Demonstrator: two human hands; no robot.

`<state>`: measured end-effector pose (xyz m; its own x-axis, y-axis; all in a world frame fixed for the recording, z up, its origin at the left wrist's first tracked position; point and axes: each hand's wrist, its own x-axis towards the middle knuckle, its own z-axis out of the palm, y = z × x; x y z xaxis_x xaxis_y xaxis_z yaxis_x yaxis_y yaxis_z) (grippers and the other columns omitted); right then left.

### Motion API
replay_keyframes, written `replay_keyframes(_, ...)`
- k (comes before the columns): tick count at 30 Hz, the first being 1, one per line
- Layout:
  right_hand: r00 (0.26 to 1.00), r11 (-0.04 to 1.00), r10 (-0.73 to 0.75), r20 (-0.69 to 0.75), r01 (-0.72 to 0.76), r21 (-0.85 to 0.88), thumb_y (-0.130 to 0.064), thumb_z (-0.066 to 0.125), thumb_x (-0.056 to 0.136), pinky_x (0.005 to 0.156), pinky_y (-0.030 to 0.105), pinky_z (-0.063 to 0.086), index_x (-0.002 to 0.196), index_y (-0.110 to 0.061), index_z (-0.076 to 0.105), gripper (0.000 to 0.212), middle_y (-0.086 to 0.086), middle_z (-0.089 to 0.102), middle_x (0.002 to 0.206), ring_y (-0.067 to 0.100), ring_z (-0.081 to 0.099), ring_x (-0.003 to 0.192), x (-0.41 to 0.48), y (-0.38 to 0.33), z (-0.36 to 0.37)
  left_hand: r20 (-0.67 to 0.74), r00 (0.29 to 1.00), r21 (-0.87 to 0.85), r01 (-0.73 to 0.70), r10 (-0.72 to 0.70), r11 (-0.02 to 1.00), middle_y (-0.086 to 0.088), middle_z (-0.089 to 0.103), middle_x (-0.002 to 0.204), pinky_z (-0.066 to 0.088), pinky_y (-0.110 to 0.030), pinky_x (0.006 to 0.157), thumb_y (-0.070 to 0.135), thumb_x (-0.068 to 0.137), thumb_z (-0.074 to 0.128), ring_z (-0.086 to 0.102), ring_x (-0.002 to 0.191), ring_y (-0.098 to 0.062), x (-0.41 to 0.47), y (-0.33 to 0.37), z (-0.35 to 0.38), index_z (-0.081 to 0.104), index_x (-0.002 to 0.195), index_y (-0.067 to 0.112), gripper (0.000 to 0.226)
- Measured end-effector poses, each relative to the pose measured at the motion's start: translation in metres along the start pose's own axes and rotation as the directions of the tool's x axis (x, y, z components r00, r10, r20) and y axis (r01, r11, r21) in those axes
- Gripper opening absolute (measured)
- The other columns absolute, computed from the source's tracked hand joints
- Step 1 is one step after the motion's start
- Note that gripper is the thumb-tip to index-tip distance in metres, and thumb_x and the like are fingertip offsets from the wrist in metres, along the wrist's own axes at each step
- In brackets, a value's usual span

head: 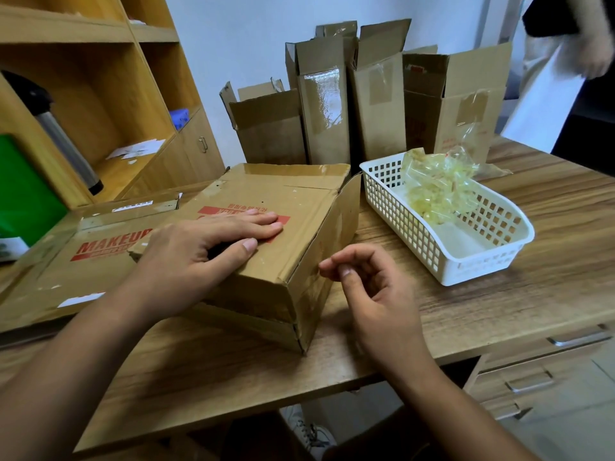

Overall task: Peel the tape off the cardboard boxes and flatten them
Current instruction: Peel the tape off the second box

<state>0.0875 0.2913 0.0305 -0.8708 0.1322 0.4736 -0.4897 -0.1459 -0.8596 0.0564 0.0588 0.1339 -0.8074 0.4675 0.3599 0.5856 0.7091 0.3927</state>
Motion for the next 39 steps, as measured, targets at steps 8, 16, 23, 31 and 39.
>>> replay_keyframes(8,0.999,0.998,-0.042,-0.014,0.042,-0.043,0.006,0.055,0.097,0.097,0.034,0.054,0.111,-0.018,0.067,0.03,-0.003,0.073,0.115,0.019,0.067,0.115,-0.001,-0.004,0.0,-0.001,1.0,0.003,0.004,-0.004,1.0,0.033,0.058,0.134,0.046,-0.044,0.108,0.054,0.093,0.044,0.047,0.133,0.007,-0.001,0.0,0.0,0.063,0.127,0.051,0.039)
replay_keyframes(16,0.999,0.996,-0.045,-0.018,0.044,-0.073,0.006,0.058,0.096,0.092,0.032,0.056,0.101,-0.02,0.066,0.028,-0.003,0.073,0.103,0.019,0.07,0.105,-0.003,-0.005,0.0,0.008,1.0,0.01,0.011,-0.011,1.0,0.035,0.056,0.134,0.045,-0.043,0.107,0.056,0.094,0.043,0.046,0.133,0.009,-0.001,0.0,-0.001,0.062,0.128,0.053,0.04)
replay_keyframes(23,0.997,0.988,-0.072,-0.038,0.066,-0.139,0.0,0.068,0.092,0.09,0.031,0.056,0.108,-0.02,0.063,0.027,-0.008,0.07,0.105,0.017,0.069,0.104,0.003,-0.005,0.004,0.005,1.0,-0.002,0.003,-0.003,1.0,0.035,0.056,0.134,0.045,-0.043,0.108,0.054,0.094,0.044,0.045,0.134,0.008,-0.001,0.001,0.0,0.062,0.128,0.053,0.039)
replay_keyframes(31,0.955,0.843,-0.295,0.015,0.268,-0.467,0.0,0.071,0.089,0.082,0.015,0.049,0.105,-0.011,0.063,0.022,-0.003,0.065,0.096,0.006,0.063,0.09,0.015,-0.001,0.01,-0.003,1.0,-0.008,0.007,-0.007,1.0,0.036,0.056,0.133,0.045,-0.045,0.108,0.054,0.094,0.044,0.046,0.133,0.008,-0.001,0.001,-0.001,0.061,0.127,0.054,0.038)
replay_keyframes(39,0.954,0.788,-0.281,0.105,0.292,-0.542,0.0,0.065,0.088,0.076,0.014,0.046,0.106,-0.011,0.059,0.022,-0.003,0.06,0.094,0.006,0.056,0.084,0.02,0.0,0.009,-0.009,1.0,0.004,0.012,-0.012,1.0,0.036,0.056,0.134,0.046,-0.042,0.107,0.055,0.093,0.044,0.046,0.133,0.009,-0.001,0.001,0.0,0.062,0.128,0.053,0.039)
